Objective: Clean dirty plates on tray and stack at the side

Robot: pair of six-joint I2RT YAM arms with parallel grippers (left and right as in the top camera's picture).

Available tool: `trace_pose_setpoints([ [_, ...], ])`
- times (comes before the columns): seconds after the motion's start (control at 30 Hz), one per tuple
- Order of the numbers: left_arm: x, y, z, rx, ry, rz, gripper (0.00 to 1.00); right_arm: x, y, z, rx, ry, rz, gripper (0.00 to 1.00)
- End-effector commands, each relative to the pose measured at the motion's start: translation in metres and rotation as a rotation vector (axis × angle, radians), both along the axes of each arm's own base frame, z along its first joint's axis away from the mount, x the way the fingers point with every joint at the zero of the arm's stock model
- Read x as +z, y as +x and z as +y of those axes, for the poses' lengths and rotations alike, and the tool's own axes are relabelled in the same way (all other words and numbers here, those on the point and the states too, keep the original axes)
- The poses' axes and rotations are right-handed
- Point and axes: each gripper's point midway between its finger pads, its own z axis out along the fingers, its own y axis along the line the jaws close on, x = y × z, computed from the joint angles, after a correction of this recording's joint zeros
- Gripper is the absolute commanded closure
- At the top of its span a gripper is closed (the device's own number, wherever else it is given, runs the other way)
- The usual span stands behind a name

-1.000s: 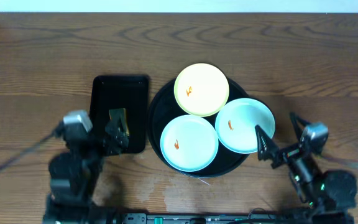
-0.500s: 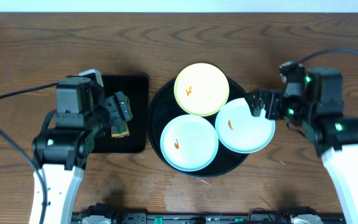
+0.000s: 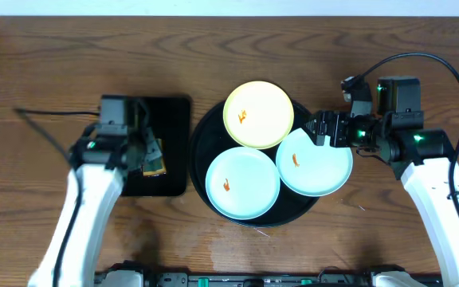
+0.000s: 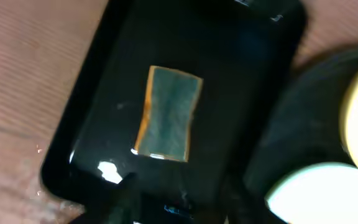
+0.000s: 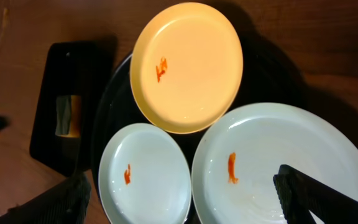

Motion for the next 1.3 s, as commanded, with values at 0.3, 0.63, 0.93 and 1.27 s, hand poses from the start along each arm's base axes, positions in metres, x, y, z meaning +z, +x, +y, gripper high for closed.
trace_pose_setpoints([
  [0.3,-0.115,0.015,0.012,0.006,0.081,0.255,0.63,0.007,-0.005,0.021,0.088,-0.031,-0.044,0.06],
  [0.63,-0.121,0.015,0.01,-0.054,0.087,0.292,0.92,0.006,-0.004,0.02,0.082,-0.046,-0.046,0.05],
  [0.93,-0.06,0.023,0.01,-0.056,0.085,0.149,0.55,0.004,-0.002,0.017,0.069,-0.063,-0.05,0.06],
  [1.27,-0.104,-0.016,0.008,0.017,0.047,0.275,0.46,0.005,-0.002,0.017,0.07,-0.063,-0.052,0.05],
])
